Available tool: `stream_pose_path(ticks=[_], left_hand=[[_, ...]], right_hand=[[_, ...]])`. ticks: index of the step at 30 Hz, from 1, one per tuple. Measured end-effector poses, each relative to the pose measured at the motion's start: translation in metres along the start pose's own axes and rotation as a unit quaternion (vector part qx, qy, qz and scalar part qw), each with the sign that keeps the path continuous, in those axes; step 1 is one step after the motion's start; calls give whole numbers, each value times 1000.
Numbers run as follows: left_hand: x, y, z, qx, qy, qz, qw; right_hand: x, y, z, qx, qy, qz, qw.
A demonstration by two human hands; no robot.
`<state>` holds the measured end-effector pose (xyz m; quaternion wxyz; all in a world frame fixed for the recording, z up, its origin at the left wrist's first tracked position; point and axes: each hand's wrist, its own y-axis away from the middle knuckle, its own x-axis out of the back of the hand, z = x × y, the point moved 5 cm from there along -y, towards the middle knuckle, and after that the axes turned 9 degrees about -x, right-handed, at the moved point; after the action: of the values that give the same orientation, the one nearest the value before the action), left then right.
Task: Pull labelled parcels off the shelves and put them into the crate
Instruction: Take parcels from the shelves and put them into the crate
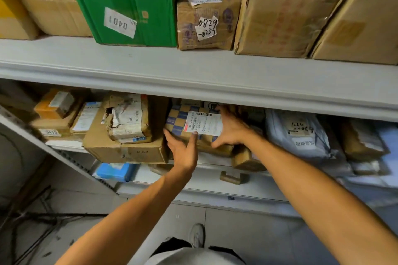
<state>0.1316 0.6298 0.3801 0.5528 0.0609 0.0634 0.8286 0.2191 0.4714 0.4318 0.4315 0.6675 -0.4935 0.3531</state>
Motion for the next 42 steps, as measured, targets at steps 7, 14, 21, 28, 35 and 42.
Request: stream_pose_path(ticks=[7, 14, 21, 28, 35, 42], left_hand=[[5, 30, 9, 55, 150, -81, 984], [25, 69, 8, 15, 124, -157, 980], [25, 139, 2, -62, -1, -335, 940], [-10, 201, -9, -42, -52, -440, 896], [-82, 277, -26, -52, -78, -557, 825], [-166, 382, -55, -31, -119, -641, 757]], right_hand=[[10, 63, 1, -83, -65, 89, 990], [-23, 150, 33, -141, -337, 61, 929], [-59, 216, 62, -150, -513, 1, 845], [-88, 296, 103, -208, -605, 49, 767], [-96, 388, 178, -278, -633, 120, 712], [-108, 506, 266, -355, -644, 206, 646]])
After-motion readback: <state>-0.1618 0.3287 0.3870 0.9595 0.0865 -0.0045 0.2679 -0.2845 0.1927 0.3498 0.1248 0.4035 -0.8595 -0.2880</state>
